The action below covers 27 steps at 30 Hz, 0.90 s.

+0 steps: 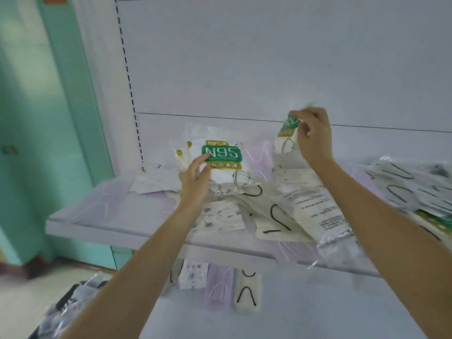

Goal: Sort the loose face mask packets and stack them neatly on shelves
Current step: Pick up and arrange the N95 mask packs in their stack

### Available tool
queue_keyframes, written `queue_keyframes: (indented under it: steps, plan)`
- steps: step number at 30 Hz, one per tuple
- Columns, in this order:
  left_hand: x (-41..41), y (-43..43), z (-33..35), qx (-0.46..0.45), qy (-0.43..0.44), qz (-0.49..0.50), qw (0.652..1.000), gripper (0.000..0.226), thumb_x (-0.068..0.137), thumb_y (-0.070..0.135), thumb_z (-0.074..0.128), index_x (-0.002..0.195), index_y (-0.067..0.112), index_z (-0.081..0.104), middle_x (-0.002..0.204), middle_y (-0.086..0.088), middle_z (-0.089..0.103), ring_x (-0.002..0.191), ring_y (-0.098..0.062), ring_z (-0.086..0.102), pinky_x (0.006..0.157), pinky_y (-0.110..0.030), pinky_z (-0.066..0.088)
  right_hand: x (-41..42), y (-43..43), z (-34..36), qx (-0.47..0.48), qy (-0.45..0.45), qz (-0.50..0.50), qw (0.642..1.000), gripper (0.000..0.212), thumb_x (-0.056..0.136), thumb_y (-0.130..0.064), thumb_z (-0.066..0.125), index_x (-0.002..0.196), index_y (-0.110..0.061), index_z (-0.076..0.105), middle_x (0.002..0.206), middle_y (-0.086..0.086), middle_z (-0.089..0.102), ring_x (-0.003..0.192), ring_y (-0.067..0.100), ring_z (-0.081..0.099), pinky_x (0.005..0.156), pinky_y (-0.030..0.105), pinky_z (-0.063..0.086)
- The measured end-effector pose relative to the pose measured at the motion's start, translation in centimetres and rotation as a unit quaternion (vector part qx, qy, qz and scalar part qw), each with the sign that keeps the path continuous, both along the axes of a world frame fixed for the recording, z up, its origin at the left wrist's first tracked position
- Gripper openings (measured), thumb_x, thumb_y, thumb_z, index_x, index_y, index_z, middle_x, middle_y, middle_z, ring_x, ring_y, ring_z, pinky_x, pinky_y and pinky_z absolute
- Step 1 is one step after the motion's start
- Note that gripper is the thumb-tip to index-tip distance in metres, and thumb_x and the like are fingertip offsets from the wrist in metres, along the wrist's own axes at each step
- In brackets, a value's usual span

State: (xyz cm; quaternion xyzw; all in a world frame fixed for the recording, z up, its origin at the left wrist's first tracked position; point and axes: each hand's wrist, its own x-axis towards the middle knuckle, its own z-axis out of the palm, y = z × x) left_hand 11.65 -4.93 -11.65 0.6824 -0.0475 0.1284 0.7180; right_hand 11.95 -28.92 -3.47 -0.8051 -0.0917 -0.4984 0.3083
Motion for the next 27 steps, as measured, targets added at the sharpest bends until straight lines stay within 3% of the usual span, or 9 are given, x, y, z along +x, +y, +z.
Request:
queue_keyframes:
  steps: [5, 8, 11, 14, 16, 18, 20, 23, 27]
  plan:
    - [-1.2, 0.3, 0.3, -0.037, -0.010, -0.007, 0.999, 0.023, 0.088, 0.036, 0.055, 0.100, 0.055, 0.060, 0.135, -0.003, 0.044, 0.104, -0.023, 0.052, 0.102, -0.056, 0.041, -3.8, 1.5, 3.7, 0.063, -0.087, 0.095, 0.990, 0.029, 0.087, 0.000, 0.046, 0.104, -0.015, 0.064, 0.108, 0.000, 0.050, 0.086, -0.004, 0.051, 0.071, 0.009, 0.042]
    - [-2.7, 0.3, 0.8, -0.050, -0.022, -0.027, 0.998, 0.036, 0.082, 0.055, 0.051, 0.114, 0.042, 0.059, 0.131, 0.006, 0.053, 0.128, -0.021, 0.044, 0.104, -0.050, 0.041, -5.6, 3.6, 2.5, 0.147, -0.035, 0.185, 0.971, 0.023, 0.088, 0.000, 0.050, 0.103, -0.015, 0.060, 0.095, -0.008, 0.059, 0.076, -0.003, 0.052, 0.069, 0.013, 0.042]
    - [-4.7, 0.9, 1.0, -0.069, -0.056, -0.065, 0.994, 0.037, 0.082, 0.060, 0.051, 0.114, 0.042, 0.057, 0.116, 0.022, 0.058, 0.117, -0.012, 0.053, 0.074, -0.024, 0.053, -6.6, 5.9, -0.5, 0.153, 0.044, 0.215, 0.963, 0.023, 0.091, 0.002, 0.051, 0.098, -0.017, 0.060, 0.096, -0.004, 0.058, 0.078, -0.005, 0.053, 0.069, 0.009, 0.042]
    - [-6.9, 2.4, 0.5, -0.048, -0.072, -0.066, 0.994, 0.042, 0.071, 0.057, 0.062, 0.111, 0.049, 0.052, 0.124, 0.016, 0.054, 0.106, -0.006, 0.060, 0.071, -0.027, 0.052, -7.6, 7.7, -2.6, 0.143, 0.072, 0.206, 0.965, 0.028, 0.092, 0.001, 0.049, 0.093, -0.024, 0.058, 0.114, 0.012, 0.057, 0.093, 0.010, 0.054, 0.074, 0.009, 0.043]
    - [-8.4, 3.8, 0.0, -0.046, -0.081, -0.052, 0.994, 0.037, 0.069, 0.044, 0.067, 0.103, 0.052, 0.053, 0.123, 0.015, 0.054, 0.096, -0.002, 0.063, 0.066, -0.024, 0.052, -8.8, 8.9, -3.2, 0.147, 0.078, 0.211, 0.963, 0.030, 0.092, 0.001, 0.049, 0.093, -0.027, 0.058, 0.118, 0.013, 0.056, 0.096, 0.010, 0.054, 0.076, 0.009, 0.044]
    - [-10.0, 5.4, -0.8, -0.069, -0.073, -0.046, 0.994, 0.040, 0.070, 0.035, 0.069, 0.105, 0.048, 0.055, 0.129, 0.007, 0.053, 0.103, -0.011, 0.063, 0.070, -0.026, 0.053, -10.5, 10.6, -4.1, 0.154, 0.101, 0.243, 0.952, 0.025, 0.093, -0.003, 0.050, 0.101, -0.025, 0.058, 0.123, 0.010, 0.051, 0.101, 0.007, 0.053, 0.085, 0.014, 0.046]
    - [-11.8, 7.2, -2.0, -0.097, -0.066, -0.043, 0.992, 0.044, 0.070, 0.027, 0.070, 0.109, 0.043, 0.057, 0.132, 0.001, 0.053, 0.111, -0.023, 0.060, 0.081, -0.038, 0.052, -12.6, 12.4, -5.5, 0.144, 0.151, 0.279, 0.937, 0.024, 0.092, -0.012, 0.056, 0.110, -0.028, 0.053, 0.131, 0.002, 0.042, 0.118, 0.008, 0.046, 0.098, 0.018, 0.041]
    - [-15.0, 9.8, -4.5, -0.150, -0.057, -0.082, 0.984, 0.048, 0.069, 0.015, 0.069, 0.111, 0.032, 0.056, 0.129, -0.009, 0.053, 0.099, -0.021, 0.064, 0.075, -0.036, 0.056, -16.3, 15.1, -8.3, 0.131, 0.200, 0.280, 0.930, 0.039, 0.087, -0.027, 0.064, 0.115, -0.042, 0.041, 0.141, -0.001, 0.029, 0.139, 0.012, 0.021, 0.106, 0.021, 0.024]
    - [-19.4, 12.5, -9.8, -0.186, -0.030, -0.190, 0.963, 0.079, 0.065, 0.016, 0.078, 0.135, 0.027, 0.042, 0.134, -0.009, 0.049, 0.107, -0.021, 0.062, 0.077, -0.036, 0.057, -21.6, 17.6, -14.1, 0.195, 0.277, 0.404, 0.850, 0.057, 0.089, -0.008, 0.059, 0.135, -0.021, 0.030, 0.142, 0.008, 0.030, 0.131, 0.020, 0.039, 0.105, 0.042, 0.041]
